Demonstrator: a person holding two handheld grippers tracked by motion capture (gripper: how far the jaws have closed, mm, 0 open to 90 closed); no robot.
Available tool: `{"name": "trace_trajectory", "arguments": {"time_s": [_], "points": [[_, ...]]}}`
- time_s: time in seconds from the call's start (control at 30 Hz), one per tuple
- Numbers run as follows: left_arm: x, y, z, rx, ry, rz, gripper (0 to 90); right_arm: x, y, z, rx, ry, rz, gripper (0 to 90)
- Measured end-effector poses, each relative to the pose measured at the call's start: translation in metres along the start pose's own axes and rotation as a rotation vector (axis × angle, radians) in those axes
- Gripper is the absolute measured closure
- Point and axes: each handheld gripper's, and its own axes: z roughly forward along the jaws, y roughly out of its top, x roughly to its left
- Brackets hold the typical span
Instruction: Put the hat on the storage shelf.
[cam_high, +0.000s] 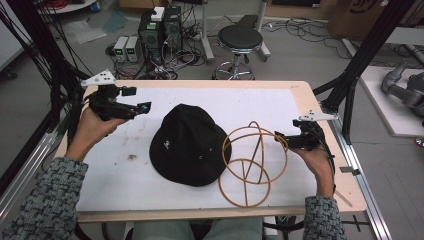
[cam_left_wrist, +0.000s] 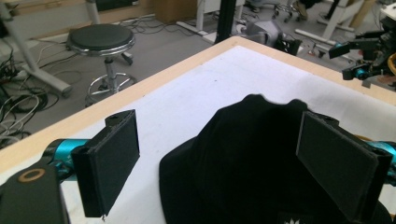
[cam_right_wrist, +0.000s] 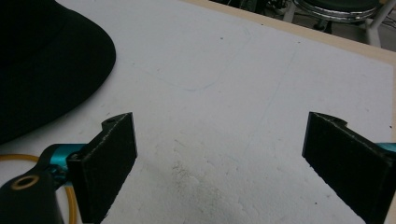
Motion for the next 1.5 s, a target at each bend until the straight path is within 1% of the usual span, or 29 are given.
{"name": "trace_trajectory", "arguments": {"time_s": [0.07, 0.1, 0.17, 0.23, 0.3, 0.33, 0.43, 0.47, 0.57, 0.6, 0.63, 0.67, 0.7, 0.73, 0.77, 0.8, 0.83, 0.87, 0.93, 0.97, 1.07, 1.1, 1.13, 1.17, 1.27, 1.33, 1.37, 1.43, 1.5], "points": [[-0.006, 0.009, 0.009, 0.009, -0.017, 0.042, 13.6, 0.0, 0.0, 0.0, -0.001, 0.001, -0.008, 9.7], [-0.006, 0.009, 0.009, 0.009, -0.017, 0.042, 13.6, 0.0, 0.0, 0.0, -0.001, 0.002, -0.006, 9.8], [-0.009, 0.014, 0.015, 0.008, -0.033, 0.06, 14.2, 0.0, 0.0, -0.001, -0.002, 0.001, -0.003, 9.7], [-0.013, 0.018, 0.02, 0.001, -0.046, 0.091, 14.2, 0.0, 0.0, -0.001, -0.005, 0.002, -0.002, 9.8], [-0.016, 0.02, 0.03, -0.018, -0.07, 0.088, 14.2, 0.0, 0.0, -0.002, -0.002, 0.003, 0.002, 9.7], [-0.016, 0.02, 0.03, -0.018, -0.07, 0.088, 14.2, 0.0, 0.0, -0.002, -0.002, 0.003, 0.002, 9.7], [-0.019, 0.02, 0.042, -0.014, -0.105, 0.068, 14.2, 0.0, -0.001, -0.002, -0.005, 0.005, 0.002, 9.8], [-0.019, 0.02, 0.042, -0.014, -0.105, 0.068, 14.2, 0.0, -0.001, -0.002, -0.005, 0.006, 0.002, 9.7], [-0.023, 0.019, 0.053, -0.01, -0.117, 0.07, 14.2, 0.0, -0.001, -0.001, -0.002, 0.008, 0.004, 9.7], [-0.023, 0.019, 0.053, -0.01, -0.117, 0.07, 14.2, 0.0, -0.001, -0.001, -0.002, 0.008, 0.004, 9.7], [-0.027, 0.019, 0.058, -0.007, -0.133, 0.071, 14.1, 0.0, -0.001, -0.001, 0.002, 0.007, 0.003, 9.8], [-0.027, 0.019, 0.058, -0.007, -0.133, 0.071, 14.2, 0.0, -0.001, -0.001, 0.002, 0.007, 0.003, 9.8], [-0.031, 0.019, 0.063, 0.007, -0.136, 0.08, 14.1, -0.001, -0.001, -0.001, 0.003, 0.007, 0.006, 9.8], [-0.033, 0.018, 0.066, 0.014, -0.147, 0.078, 14.2, 0.0, -0.002, -0.001, 0.003, 0.009, 0.008, 9.8], [-0.035, 0.017, 0.069, 0.025, -0.145, 0.083, 14.2, 0.0, -0.001, -0.001, 0.002, 0.009, 0.006, 9.8], [-0.035, 0.017, 0.069, 0.025, -0.145, 0.083, 14.2, 0.0, -0.001, -0.001, 0.001, 0.011, 0.004, 9.8], [-0.038, 0.015, 0.074, 0.046, -0.158, 0.099, 14.2, 0.0, -0.001, -0.001, -0.001, 0.011, 0.0, 9.8], [-0.038, 0.015, 0.074, 0.046, -0.158, 0.099, 14.4, 0.0, -0.001, -0.001, -0.001, 0.012, -0.003, 9.8], [-0.041, 0.012, 0.079, 0.05, -0.149, 0.12, 14.7, 0.0, -0.001, -0.001, -0.003, 0.013, -0.002, 9.7], [-0.042, 0.008, 0.083, 0.051, -0.164, 0.112, 14.9, 0.0, -0.001, -0.001, -0.001, 0.012, -0.001, 9.7], [-0.042, 0.005, 0.087, 0.058, -0.162, 0.106, 14.9, 0.0, -0.001, -0.001, 0.0, 0.011, -0.001, 9.8], [-0.041, 0.001, 0.089, 0.062, -0.165, 0.094, 14.9, 0.0, -0.002, -0.001, 0.0, 0.012, -0.001, 9.7], [-0.041, 0.001, 0.089, 0.062, -0.165, 0.094, 14.9, -0.001, -0.001, -0.002, 0.0, 0.009, -0.001, 9.8], [-0.04, -0.002, 0.092, 0.07, -0.171, 0.084, 14.9, -0.001, -0.002, -0.002, -0.003, 0.01, 0.0, 9.8], [-0.041, -0.004, 0.095, 0.078, -0.178, 0.083, 14.9, -0.001, -0.002, -0.002, -0.003, 0.008, 0.0, 9.8], [-0.042, -0.006, 0.097, 0.092, -0.184, 0.087, 14.9, -0.001, -0.002, -0.002, -0.002, 0.01, 0.002, 9.7], [-0.044, -0.007, 0.099, 0.108, -0.184, 0.103, 14.9, -0.001, -0.002, -0.002, -0.003, 0.009, -0.001, 9.8], [-0.045, -0.009, 0.1, 0.111, -0.179, 0.112, 14.7, -0.001, -0.002, -0.002, -0.001, 0.01, -0.001, 9.8], [-0.045, -0.009, 0.1, 0.124, -0.174, 0.108, 14.7, -0.001, -0.002, -0.002, 0.0, 0.01, -0.002, 9.7]]}}
